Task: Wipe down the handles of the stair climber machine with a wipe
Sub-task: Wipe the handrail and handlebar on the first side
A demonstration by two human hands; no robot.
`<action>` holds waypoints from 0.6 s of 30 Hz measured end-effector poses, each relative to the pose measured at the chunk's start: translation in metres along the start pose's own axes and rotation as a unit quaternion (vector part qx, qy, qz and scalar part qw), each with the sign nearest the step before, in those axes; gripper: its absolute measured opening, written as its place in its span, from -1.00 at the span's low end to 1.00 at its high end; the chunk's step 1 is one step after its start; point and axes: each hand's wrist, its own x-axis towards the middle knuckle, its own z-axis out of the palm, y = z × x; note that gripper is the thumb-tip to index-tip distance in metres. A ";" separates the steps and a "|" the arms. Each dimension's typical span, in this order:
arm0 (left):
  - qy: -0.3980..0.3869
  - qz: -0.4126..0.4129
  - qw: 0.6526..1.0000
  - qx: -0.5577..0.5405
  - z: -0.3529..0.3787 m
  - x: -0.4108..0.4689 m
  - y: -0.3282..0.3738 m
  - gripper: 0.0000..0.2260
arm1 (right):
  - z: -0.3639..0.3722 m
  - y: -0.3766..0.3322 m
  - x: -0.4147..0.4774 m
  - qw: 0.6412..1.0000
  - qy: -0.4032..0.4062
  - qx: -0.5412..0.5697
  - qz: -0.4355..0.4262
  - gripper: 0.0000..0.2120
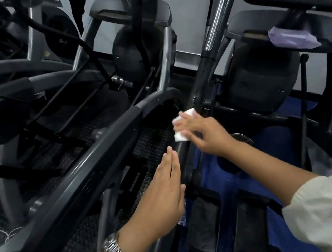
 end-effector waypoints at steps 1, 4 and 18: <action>0.000 0.000 1.000 0.000 -0.001 0.000 0.000 -0.40 | 0.005 -0.005 -0.004 1.000 -0.012 0.000 -0.023 -0.73; -0.003 0.002 1.000 -0.001 -0.001 0.000 0.000 -0.40 | 0.004 0.000 -0.014 0.998 -0.011 0.015 -0.052 -0.72; -0.019 -0.001 1.000 -0.001 -0.003 0.002 0.001 -0.40 | -0.003 0.017 -0.003 0.990 0.070 0.098 0.077 -0.70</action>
